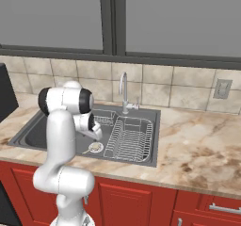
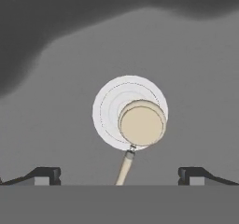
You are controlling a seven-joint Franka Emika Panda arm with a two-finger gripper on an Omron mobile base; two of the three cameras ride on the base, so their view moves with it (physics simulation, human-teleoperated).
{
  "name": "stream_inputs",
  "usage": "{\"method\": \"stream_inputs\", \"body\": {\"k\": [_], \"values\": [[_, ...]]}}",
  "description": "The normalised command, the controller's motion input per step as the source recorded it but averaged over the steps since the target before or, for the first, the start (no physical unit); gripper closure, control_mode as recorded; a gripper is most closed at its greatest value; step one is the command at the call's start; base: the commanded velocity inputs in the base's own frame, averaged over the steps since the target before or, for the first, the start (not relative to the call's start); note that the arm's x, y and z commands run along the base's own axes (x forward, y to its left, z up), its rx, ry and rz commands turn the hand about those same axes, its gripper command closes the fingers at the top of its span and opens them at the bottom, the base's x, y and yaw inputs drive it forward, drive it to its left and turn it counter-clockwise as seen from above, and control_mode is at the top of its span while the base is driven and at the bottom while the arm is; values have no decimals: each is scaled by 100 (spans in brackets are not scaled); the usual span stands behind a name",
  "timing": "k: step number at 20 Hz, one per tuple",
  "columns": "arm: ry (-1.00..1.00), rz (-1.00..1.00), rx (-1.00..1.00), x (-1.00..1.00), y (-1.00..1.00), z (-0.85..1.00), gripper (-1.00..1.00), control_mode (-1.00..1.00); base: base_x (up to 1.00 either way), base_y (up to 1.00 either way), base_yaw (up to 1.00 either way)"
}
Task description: Pick up the bar soap and dish brush from the sink, and place them back in the cabinet, and close the cabinet doors.
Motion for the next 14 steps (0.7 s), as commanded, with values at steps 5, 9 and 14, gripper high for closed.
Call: {"method": "stream_inputs", "body": {"k": [5, 9, 14], "values": [[0, 0, 0, 0, 0, -24, -100, -100, 0, 0, 0], [0, 0, 0, 0, 0, -24, -100, -100, 0, 0, 0], [0, 0, 0, 0, 0, -19, -100, -100, 0, 0, 0]]}}
